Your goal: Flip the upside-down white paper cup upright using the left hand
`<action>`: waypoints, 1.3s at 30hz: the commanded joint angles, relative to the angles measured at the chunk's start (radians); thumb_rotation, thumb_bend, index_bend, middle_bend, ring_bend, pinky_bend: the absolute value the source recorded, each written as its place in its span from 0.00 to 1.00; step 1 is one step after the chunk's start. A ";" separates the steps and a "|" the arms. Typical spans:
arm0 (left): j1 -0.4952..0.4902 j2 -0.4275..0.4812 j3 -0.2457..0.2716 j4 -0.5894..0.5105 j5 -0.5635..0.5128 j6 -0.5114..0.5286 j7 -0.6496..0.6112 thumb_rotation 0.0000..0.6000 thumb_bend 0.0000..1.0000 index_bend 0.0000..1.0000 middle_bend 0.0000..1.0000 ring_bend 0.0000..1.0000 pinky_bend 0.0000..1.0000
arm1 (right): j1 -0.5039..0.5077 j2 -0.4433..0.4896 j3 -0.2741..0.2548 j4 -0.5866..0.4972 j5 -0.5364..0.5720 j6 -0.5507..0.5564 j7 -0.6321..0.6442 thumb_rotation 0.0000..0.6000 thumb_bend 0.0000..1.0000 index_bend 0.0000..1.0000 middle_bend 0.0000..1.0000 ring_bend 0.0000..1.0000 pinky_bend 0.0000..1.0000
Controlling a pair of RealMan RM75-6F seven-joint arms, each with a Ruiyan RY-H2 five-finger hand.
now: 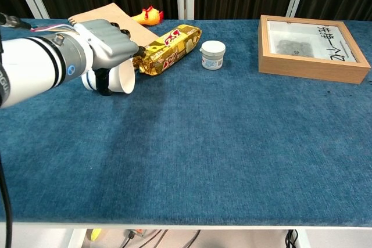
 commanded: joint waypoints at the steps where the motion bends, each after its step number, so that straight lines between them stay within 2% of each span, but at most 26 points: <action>1: -0.011 -0.006 0.006 0.012 -0.009 0.003 -0.013 1.00 0.21 0.15 0.17 0.00 0.01 | 0.001 -0.001 0.000 0.003 0.002 -0.003 0.003 1.00 0.16 0.00 0.00 0.00 0.00; 8: -0.022 -0.012 0.026 0.032 0.012 -0.001 -0.064 1.00 0.21 0.32 0.33 0.01 0.04 | 0.003 -0.001 -0.001 0.008 0.005 -0.011 0.007 1.00 0.16 0.00 0.00 0.00 0.00; 12: -0.015 -0.003 0.037 0.027 0.038 -0.001 -0.109 1.00 0.21 0.36 0.38 0.05 0.05 | 0.003 0.001 0.000 0.008 0.008 -0.013 0.008 1.00 0.16 0.00 0.00 0.00 0.00; 19: 0.029 0.051 0.060 -0.051 0.177 0.026 -0.248 1.00 0.21 0.38 0.40 0.08 0.05 | 0.004 0.002 0.000 0.004 0.010 -0.014 0.002 1.00 0.15 0.00 0.00 0.00 0.00; 23: 0.110 0.115 0.059 -0.121 0.353 0.017 -0.505 1.00 0.21 0.39 0.41 0.08 0.05 | 0.004 0.004 0.002 0.001 0.012 -0.015 -0.002 1.00 0.16 0.00 0.00 0.00 0.00; 27: 0.214 0.162 0.050 -0.111 0.579 0.005 -0.897 1.00 0.21 0.39 0.41 0.09 0.05 | 0.006 0.004 0.001 -0.002 0.014 -0.018 -0.007 1.00 0.16 0.00 0.00 0.00 0.00; 31: 0.319 0.178 0.076 -0.001 0.802 0.050 -1.316 1.00 0.21 0.39 0.41 0.09 0.04 | 0.007 0.003 0.000 -0.007 0.012 -0.020 -0.014 1.00 0.16 0.00 0.00 0.00 0.00; 32: 0.339 0.179 0.086 0.029 0.836 0.063 -1.387 1.00 0.21 0.39 0.41 0.09 0.04 | 0.007 0.003 0.000 -0.008 0.012 -0.020 -0.015 1.00 0.16 0.00 0.00 0.00 0.00; 39: 0.459 0.129 0.131 0.242 0.974 0.141 -1.895 1.00 0.16 0.38 0.40 0.09 0.02 | 0.009 0.004 0.000 -0.023 0.009 -0.018 -0.030 1.00 0.16 0.00 0.00 0.00 0.00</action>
